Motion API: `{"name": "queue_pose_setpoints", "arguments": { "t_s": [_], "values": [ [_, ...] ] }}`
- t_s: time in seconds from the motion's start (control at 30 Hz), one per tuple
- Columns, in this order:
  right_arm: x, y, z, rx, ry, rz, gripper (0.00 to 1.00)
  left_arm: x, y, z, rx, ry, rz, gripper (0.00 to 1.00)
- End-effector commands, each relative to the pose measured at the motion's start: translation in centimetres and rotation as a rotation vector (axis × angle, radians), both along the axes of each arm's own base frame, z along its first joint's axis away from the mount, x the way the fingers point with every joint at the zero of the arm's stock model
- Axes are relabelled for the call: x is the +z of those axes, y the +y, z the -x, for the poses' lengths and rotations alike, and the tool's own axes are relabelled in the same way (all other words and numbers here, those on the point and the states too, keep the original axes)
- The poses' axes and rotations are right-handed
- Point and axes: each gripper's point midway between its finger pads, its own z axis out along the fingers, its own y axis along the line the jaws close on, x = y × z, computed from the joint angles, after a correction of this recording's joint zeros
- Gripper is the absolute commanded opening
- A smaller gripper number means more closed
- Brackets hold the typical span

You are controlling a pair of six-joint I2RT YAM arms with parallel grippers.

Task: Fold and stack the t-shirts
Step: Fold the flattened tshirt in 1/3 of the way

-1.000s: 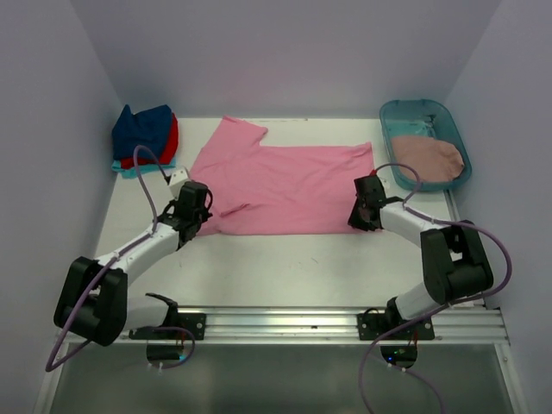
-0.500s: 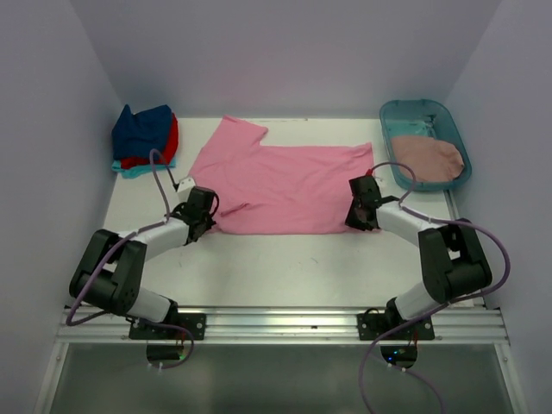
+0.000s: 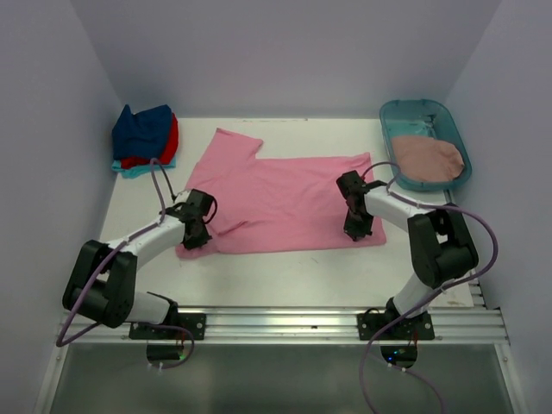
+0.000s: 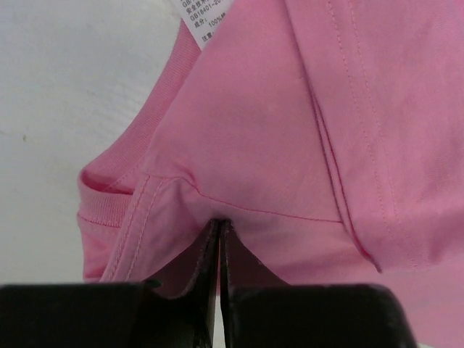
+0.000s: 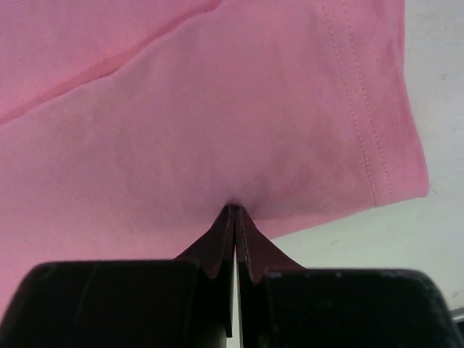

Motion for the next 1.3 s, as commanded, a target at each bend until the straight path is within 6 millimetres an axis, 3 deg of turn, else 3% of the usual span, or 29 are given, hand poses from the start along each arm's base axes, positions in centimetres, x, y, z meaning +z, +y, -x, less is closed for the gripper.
{"name": "queue_pose_setpoints", "arguments": {
  "t_s": [0.0, 0.13, 0.27, 0.37, 0.5, 0.7, 0.73, 0.83, 0.87, 0.93, 0.97, 1.0, 1.03, 1.07, 1.1, 1.13, 1.2, 1.23, 1.27],
  "values": [
    [-1.0, -3.0, 5.5, -0.030, 0.237, 0.149, 0.01, -0.8, -0.7, 4.5, -0.004, 0.161, 0.057, 0.08],
    [-0.5, -3.6, 6.2, -0.049, 0.256, 0.184, 0.02, 0.6, -0.7, 5.0, 0.005, 0.182, 0.061, 0.11],
    [-0.1, -4.2, 7.1, -0.063, 0.286, 0.214, 0.04, 1.8, -0.6, 4.9, 0.002, 0.176, 0.057, 0.26],
    [-0.2, -4.6, 8.0, -0.064, 0.317, 0.232, 0.04, 2.0, -0.9, 5.3, -0.020, 0.183, 0.077, 0.29],
    [-0.4, -5.0, 8.6, -0.062, 0.331, 0.246, 0.04, 1.2, -1.1, 6.3, -0.042, 0.211, 0.098, 0.28],
    [0.6, -4.8, 8.7, -0.041, 0.285, 0.206, 0.03, 3.0, -1.2, 6.6, -0.050, 0.182, 0.118, 0.27],
    [0.9, -4.2, 8.4, -0.017, 0.267, 0.173, 0.03, 4.2, -1.4, 6.5, -0.061, 0.154, 0.135, 0.26],
    [3.3, -1.2, 6.6, 0.099, 0.128, 0.033, 0.04, 8.1, -2.8, 5.0, -0.105, 0.010, 0.219, 0.22],
    [4.6, 0.6, 5.5, 0.151, 0.046, -0.018, 0.04, 9.3, -3.5, 4.4, -0.140, -0.047, 0.255, 0.14],
    [7.8, 4.4, 4.6, 0.278, -0.086, -0.183, 0.16, 12.6, -4.5, 2.9, -0.197, -0.216, 0.316, 0.11],
    [9.1, 6.1, 3.5, 0.318, -0.159, -0.248, 0.27, 13.4, -4.5, 2.6, -0.200, -0.262, 0.327, 0.12],
    [10.5, 7.3, 3.1, 0.369, -0.213, -0.288, 0.43, 14.4, -4.7, 2.2, -0.214, -0.309, 0.335, 0.15],
    [11.2, 9.0, 3.2, 0.428, -0.228, -0.338, 0.48, 15.8, -4.7, 1.6, -0.216, -0.375, 0.342, 0.21],
    [12.6, 10.2, 2.3, 0.459, -0.275, -0.353, 0.50, 16.5, -4.6, 1.4, -0.212, -0.405, 0.341, 0.25],
    [12.2, 11.1, 1.9, 0.491, -0.257, -0.347, 0.53, 17.2, -4.5, 1.2, -0.211, -0.443, 0.345, 0.30],
    [13.4, 13.7, 2.1, 0.571, -0.268, -0.395, 0.54, 17.9, -4.5, 0.7, -0.213, -0.481, 0.348, 0.38],
    [13.4, 16.5, 2.1, 0.663, -0.256, -0.392, 0.55, 18.5, -4.5, 0.5, -0.207, -0.516, 0.354, 0.46],
    [13.0, 19.5, 2.5, 0.744, -0.224, -0.389, 0.55, 19.2, -4.6, 0.2, -0.212, -0.552, 0.366, 0.52],
    [12.7, 20.6, 2.3, 0.777, -0.224, -0.363, 0.55, 19.5, -4.6, 0.2, -0.209, -0.568, 0.370, 0.55]
  ]
}}
